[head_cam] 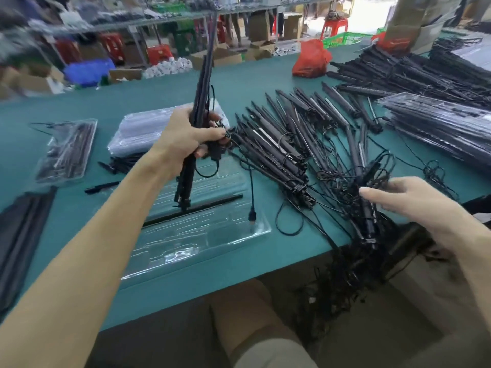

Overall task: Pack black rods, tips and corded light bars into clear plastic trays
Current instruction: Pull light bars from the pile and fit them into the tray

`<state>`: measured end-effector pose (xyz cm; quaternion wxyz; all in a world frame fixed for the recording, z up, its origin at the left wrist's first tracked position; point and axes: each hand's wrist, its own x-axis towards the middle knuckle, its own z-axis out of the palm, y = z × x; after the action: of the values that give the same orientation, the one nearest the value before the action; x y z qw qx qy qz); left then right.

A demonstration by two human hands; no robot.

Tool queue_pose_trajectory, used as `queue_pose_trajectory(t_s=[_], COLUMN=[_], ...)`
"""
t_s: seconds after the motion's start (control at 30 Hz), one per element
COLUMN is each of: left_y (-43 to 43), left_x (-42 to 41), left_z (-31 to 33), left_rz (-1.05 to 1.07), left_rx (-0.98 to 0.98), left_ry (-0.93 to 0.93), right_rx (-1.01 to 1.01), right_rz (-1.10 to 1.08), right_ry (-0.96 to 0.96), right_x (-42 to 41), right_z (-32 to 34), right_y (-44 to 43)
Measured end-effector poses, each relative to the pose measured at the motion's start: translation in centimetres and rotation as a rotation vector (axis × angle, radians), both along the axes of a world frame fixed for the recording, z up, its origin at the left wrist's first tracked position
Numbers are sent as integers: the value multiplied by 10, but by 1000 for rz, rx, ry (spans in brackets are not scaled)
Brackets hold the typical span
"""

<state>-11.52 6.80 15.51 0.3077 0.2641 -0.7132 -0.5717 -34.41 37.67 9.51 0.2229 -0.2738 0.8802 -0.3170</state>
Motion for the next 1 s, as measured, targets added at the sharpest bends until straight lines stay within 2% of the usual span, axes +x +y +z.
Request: queue_pose_trajectory(t_s=[0.07,0.13,0.2,0.23,0.4,0.53,0.63,0.77,0.87,0.93,1.0], left_y=[-2,-5,-8,-9,-15,-20,-18,-1,15,22,25], left_x=[14,26,37,42,63,76,78,55,24,4,-11], left_z=[-2,-5,-8,-8,-14,-24,-30,-37,-41,-42,-42], left_rz=[-21,-29,-31,-31,8,71,81,62,60,80,82], left_rx=[-5,7,21,26,33,64,118,159,290,389,478], left_ry=[-66,-108,-107,-95,-83,-37,0,50,168,206,166], right_rx=[220,325,245,168,-197,-256,-327,-513,-698,-763,-736], right_rz=[-22,-106,-138,-106,288,447,494,507,484,414,354], right_ry=[264,561,750,766,391,322,143,-300,-604,-643,-594], right_x=[14,29,44,52,99,133,152,169,168,161,149], right_z=[5,10,12,12,3,-25,-38,-37,-28,-22,-17], right_y=[-1,-6,-17,-24,-74,-118,-147,-175,-187,-189,-189])
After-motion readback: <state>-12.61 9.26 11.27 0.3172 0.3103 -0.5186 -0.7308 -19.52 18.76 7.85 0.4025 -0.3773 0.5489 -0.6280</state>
